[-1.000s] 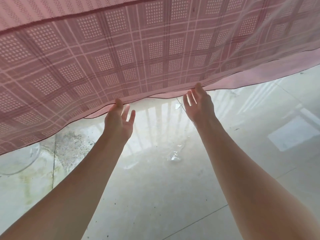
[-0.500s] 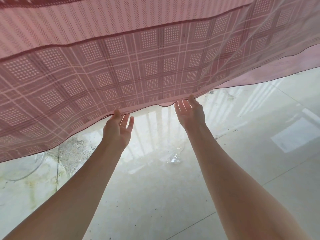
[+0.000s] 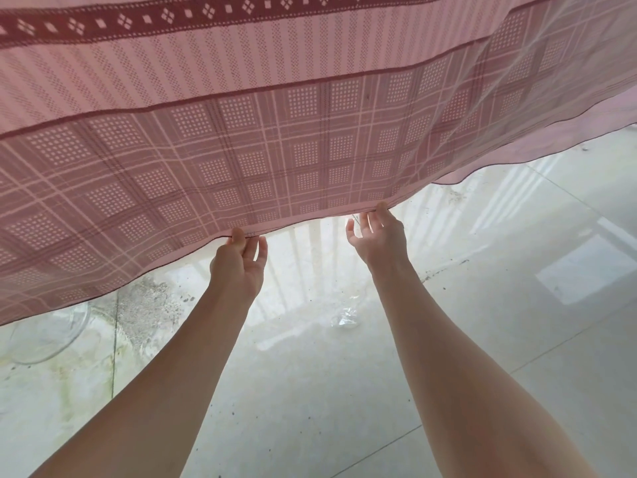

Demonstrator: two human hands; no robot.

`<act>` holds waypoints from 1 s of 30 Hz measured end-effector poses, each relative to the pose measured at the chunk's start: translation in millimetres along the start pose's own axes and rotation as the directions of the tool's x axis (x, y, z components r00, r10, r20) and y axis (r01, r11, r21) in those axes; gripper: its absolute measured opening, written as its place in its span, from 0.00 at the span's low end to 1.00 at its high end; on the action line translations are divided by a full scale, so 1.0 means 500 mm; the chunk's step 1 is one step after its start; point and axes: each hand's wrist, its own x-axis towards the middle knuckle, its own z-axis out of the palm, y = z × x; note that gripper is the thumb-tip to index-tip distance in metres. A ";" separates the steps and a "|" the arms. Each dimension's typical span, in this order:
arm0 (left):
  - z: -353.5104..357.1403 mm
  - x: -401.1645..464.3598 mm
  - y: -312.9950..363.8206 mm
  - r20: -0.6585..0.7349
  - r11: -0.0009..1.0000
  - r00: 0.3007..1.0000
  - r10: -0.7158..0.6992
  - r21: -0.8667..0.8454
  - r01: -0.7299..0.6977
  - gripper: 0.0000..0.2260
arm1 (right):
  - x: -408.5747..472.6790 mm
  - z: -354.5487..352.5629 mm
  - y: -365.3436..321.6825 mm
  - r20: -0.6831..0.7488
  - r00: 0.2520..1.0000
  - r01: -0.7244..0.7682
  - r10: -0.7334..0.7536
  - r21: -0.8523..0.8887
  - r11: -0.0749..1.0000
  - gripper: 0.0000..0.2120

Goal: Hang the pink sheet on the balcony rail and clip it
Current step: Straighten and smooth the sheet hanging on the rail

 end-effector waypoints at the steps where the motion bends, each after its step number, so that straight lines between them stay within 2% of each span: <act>1: -0.001 -0.001 -0.003 -0.002 1.000 1.000 -0.012 -0.010 0.012 0.04 | 0.000 -0.002 -0.002 -0.003 1.000 0.004 -0.004 0.010 1.000 0.03; 6: -0.005 -0.001 0.001 0.039 0.999 0.999 -0.038 -0.025 0.039 0.03 | -0.001 -0.001 -0.010 -0.016 1.000 0.003 -0.002 0.040 0.999 0.04; 10: -0.021 -0.014 -0.001 0.092 0.998 0.995 -0.048 0.055 0.043 0.03 | -0.008 -0.013 -0.013 -0.022 1.000 0.006 -0.005 0.010 1.000 0.03; 13: -0.044 -0.040 -0.014 0.089 0.956 0.990 -0.112 0.281 0.083 0.08 | -0.047 -0.030 -0.020 -0.047 0.999 -0.017 0.009 -0.163 0.986 0.05; 15: -0.051 -0.072 -0.017 0.031 0.854 0.984 -0.177 0.503 0.137 0.12 | -0.085 -0.038 -0.030 -0.109 0.994 -0.053 0.007 -0.420 0.906 0.10; 16: -0.048 -0.095 -0.016 -0.002 0.760 0.980 -0.201 0.630 0.157 0.14 | -0.108 -0.038 -0.037 -0.147 0.989 -0.068 -0.022 -0.578 0.813 0.12; 18: -0.030 -0.151 -0.007 -0.014 0.466 0.981 -0.193 0.879 0.104 0.15 | -0.165 -0.031 -0.060 -0.176 0.977 -0.091 -0.120 -0.854 0.512 0.17; 20: -0.003 -0.218 0.016 0.131 0.097 0.979 -0.153 0.988 -0.117 0.17 | -0.234 -0.014 -0.101 -0.113 0.979 -0.093 -0.169 -0.988 0.127 0.22; 22: 0.030 -0.290 0.051 0.347 -0.226 0.914 -0.211 0.892 -0.391 0.20 | -0.309 0.008 -0.157 -0.025 0.992 -0.052 -0.120 -0.973 -0.227 0.27; 24: 0.082 -0.358 0.096 0.488 -0.493 0.815 -0.312 0.650 -0.578 0.23 | -0.389 0.045 -0.224 0.045 0.997 0.008 -0.062 -0.866 -0.501 0.30; 25: 0.110 -0.391 0.120 0.532 -0.578 0.775 -0.342 0.531 -0.620 0.24 | -0.428 0.070 -0.259 0.072 0.997 0.032 -0.042 -0.801 -0.597 0.31; 26: 0.142 -0.427 0.145 0.569 -0.620 0.743 -0.352 0.452 -0.641 0.24 | -0.466 0.096 -0.292 0.086 0.996 0.044 -0.032 -0.749 -0.662 0.31; 28: 0.214 -0.503 0.193 0.628 -0.612 0.700 -0.342 0.416 -0.672 0.23 | -0.544 0.158 -0.361 0.106 0.994 0.046 -0.038 -0.690 -0.722 0.32; 30: 0.285 -0.588 0.234 0.640 -0.575 0.688 -0.342 0.437 -0.692 0.23 | -0.623 0.222 -0.431 0.122 0.991 0.044 -0.049 -0.660 -0.750 0.32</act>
